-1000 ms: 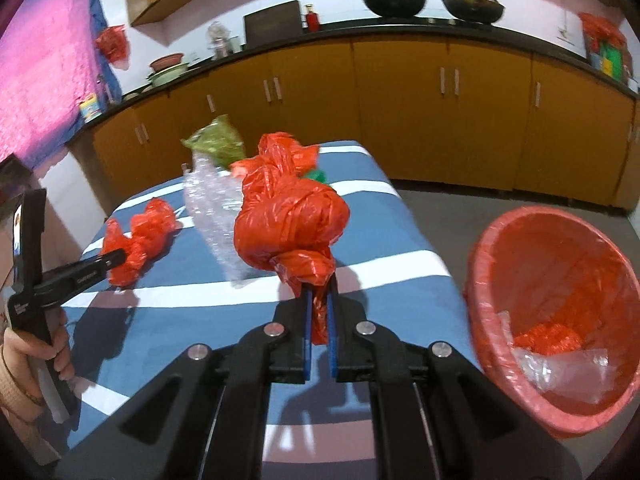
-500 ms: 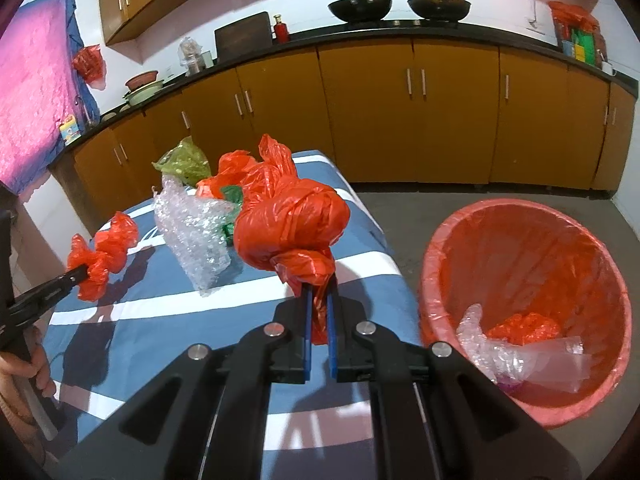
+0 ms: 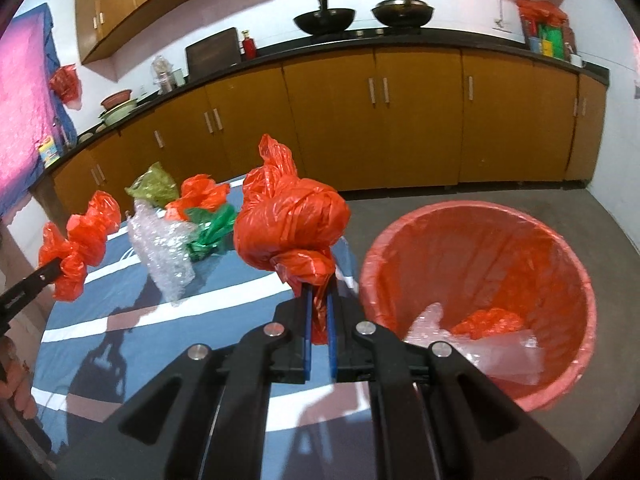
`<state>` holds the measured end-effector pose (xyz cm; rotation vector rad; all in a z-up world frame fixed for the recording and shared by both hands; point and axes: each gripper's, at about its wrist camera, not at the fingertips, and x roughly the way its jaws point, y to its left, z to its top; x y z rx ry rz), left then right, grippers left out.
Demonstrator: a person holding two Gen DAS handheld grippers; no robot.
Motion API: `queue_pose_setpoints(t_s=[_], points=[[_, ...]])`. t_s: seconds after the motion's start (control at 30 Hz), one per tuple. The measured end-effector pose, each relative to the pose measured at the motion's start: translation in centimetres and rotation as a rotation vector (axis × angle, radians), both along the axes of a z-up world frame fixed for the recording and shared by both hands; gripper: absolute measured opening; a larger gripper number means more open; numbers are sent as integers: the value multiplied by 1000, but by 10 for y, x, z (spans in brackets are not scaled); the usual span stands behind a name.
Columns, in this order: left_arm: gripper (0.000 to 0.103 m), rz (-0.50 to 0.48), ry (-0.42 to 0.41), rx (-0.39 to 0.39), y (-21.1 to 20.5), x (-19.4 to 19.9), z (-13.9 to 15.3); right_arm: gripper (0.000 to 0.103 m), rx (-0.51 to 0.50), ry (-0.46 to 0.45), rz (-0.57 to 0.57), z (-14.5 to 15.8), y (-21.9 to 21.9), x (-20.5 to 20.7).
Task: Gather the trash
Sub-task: 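Carry both red bags over the wastebasket and open both tools to drop them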
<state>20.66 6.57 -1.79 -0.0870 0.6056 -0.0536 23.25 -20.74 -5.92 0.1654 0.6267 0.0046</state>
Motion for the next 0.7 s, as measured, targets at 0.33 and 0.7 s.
queue_pose_setpoints(t_s=[0.33,0.7], points=[[10,-130,-13,-15,-64,-1,8,8,-4,-1,-116,6,-44,-14],[10,-246,-3,-24,-132,1,4,8,3,-1,-208,6,-95,-27]])
